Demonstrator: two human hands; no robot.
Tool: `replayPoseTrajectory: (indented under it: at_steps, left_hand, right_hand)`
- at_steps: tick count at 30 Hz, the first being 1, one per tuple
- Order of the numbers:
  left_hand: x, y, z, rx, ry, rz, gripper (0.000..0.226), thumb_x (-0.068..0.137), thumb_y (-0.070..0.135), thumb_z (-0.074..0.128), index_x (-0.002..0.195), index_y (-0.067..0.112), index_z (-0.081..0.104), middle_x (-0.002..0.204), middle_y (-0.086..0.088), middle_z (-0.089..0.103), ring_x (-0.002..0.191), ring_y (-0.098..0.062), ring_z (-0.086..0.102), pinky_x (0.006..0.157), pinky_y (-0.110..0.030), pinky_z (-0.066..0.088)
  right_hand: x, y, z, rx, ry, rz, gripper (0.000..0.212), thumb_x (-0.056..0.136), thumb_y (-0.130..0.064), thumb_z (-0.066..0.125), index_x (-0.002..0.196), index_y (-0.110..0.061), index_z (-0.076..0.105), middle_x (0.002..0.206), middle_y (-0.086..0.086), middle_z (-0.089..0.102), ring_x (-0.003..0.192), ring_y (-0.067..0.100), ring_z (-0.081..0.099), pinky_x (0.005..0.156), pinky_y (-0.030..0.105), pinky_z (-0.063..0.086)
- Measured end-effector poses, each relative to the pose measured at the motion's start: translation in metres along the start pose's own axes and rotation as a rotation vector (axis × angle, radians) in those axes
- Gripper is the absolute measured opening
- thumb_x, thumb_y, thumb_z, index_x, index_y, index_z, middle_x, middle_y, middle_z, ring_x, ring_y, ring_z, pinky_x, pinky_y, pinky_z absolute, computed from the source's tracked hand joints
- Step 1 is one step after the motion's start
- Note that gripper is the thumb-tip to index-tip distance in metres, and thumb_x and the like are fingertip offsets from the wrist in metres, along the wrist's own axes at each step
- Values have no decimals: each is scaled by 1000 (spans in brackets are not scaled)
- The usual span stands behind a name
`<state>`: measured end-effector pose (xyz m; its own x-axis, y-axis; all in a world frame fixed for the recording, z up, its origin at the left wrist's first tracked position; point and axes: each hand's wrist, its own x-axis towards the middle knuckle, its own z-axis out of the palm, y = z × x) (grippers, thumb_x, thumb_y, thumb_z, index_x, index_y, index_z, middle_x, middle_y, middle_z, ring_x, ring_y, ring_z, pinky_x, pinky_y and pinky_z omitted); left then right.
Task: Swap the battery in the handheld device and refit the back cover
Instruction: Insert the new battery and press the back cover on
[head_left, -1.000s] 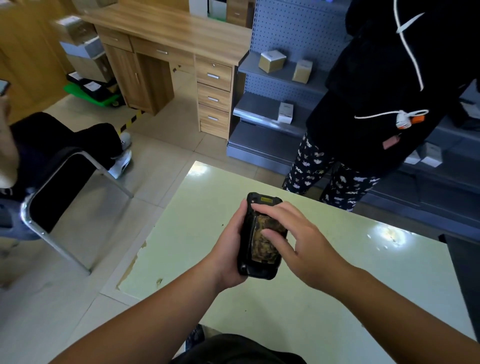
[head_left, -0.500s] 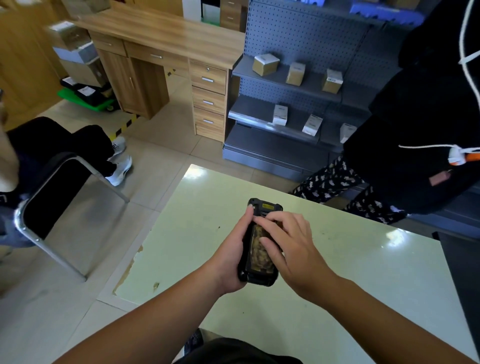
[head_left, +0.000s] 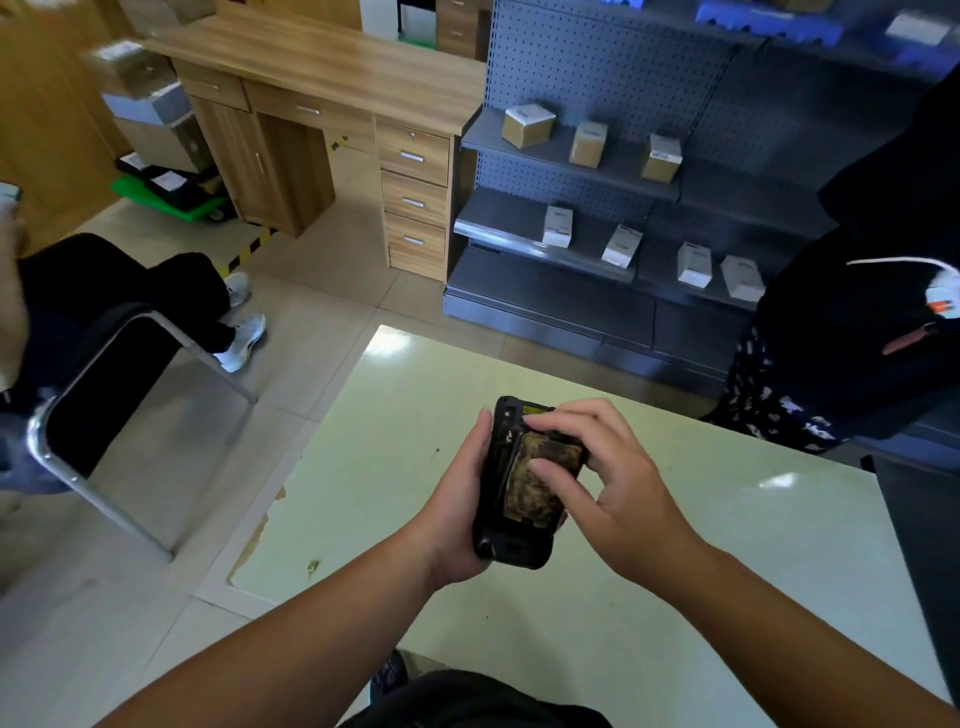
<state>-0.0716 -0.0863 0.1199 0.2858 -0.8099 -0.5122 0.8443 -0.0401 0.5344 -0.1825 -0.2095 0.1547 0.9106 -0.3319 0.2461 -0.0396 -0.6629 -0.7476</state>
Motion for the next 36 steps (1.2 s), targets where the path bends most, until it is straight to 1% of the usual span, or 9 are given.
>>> replayPoseTrajectory:
  at_steps: [3, 7, 12, 16, 20, 25, 29, 33, 36]
  left_hand:
    - [0, -1, 0, -18, -3, 22, 67, 99, 70, 34, 117, 21, 76, 104, -12, 74, 90, -29, 68, 81, -42, 53]
    - [-1, -1, -2, -12, 8, 20, 70, 99, 71, 33, 123, 20, 74, 102, -11, 77, 94, -27, 71, 79, -38, 56]
    - [-3, 2, -4, 27, 24, 4, 73, 97, 74, 33, 128, 21, 71, 107, -11, 76, 96, -27, 72, 78, -36, 57]
    - [-5, 3, -1, 49, 19, -2, 73, 95, 75, 36, 127, 21, 72, 110, -8, 75, 101, -28, 69, 84, -38, 54]
    - [-6, 2, 1, 56, -20, -33, 70, 95, 73, 39, 116, 19, 78, 107, -7, 77, 92, -24, 72, 82, -38, 55]
    - [-5, 4, 0, 39, -24, -30, 69, 94, 73, 41, 112, 19, 79, 103, -6, 78, 90, -24, 72, 81, -39, 55]
    - [-6, 6, 0, 66, -1, -22, 68, 91, 77, 41, 114, 24, 79, 102, -5, 77, 95, -26, 70, 82, -39, 53]
    - [-7, 5, 3, 106, 14, -24, 68, 89, 79, 45, 116, 26, 78, 105, -6, 75, 97, -25, 69, 89, -41, 51]
    - [-7, 3, 5, 136, 12, -30, 64, 88, 76, 49, 115, 26, 78, 102, -5, 74, 97, -23, 68, 85, -37, 54]
  right_hand:
    - [0, -4, -1, 33, -30, -15, 31, 97, -12, 69, 126, -23, 67, 121, -9, 52, 119, 15, 55, 94, 25, 53]
    - [-5, -10, -1, 25, -69, -32, 33, 98, -14, 68, 128, -27, 66, 122, -19, 56, 120, 12, 56, 95, 24, 53]
    - [-6, -11, -2, 87, -140, 20, 36, 99, -19, 67, 129, -39, 62, 120, -30, 63, 119, 10, 61, 96, 31, 55]
    - [-5, -5, -2, 85, -140, 81, 37, 98, -25, 68, 130, -39, 58, 123, -29, 60, 120, 4, 57, 97, 21, 51]
    - [0, -2, -4, 35, -212, 88, 39, 98, -27, 66, 133, -41, 54, 128, -21, 57, 121, -2, 52, 92, 8, 44]
    - [5, -5, -7, -21, -229, 52, 40, 99, -29, 64, 134, -45, 51, 127, -30, 54, 117, -5, 52, 90, 5, 41]
    - [3, -2, -4, -74, -222, 9, 38, 99, -41, 58, 136, -42, 50, 127, -32, 50, 120, 1, 50, 96, 10, 40]
    - [1, 10, 0, -138, -164, -33, 36, 102, -42, 57, 137, -34, 53, 120, -23, 52, 118, 10, 47, 98, 25, 42]
    - [-3, 14, 4, -152, -169, -45, 37, 102, -43, 55, 136, -30, 54, 125, -16, 54, 122, 10, 45, 103, 26, 40]
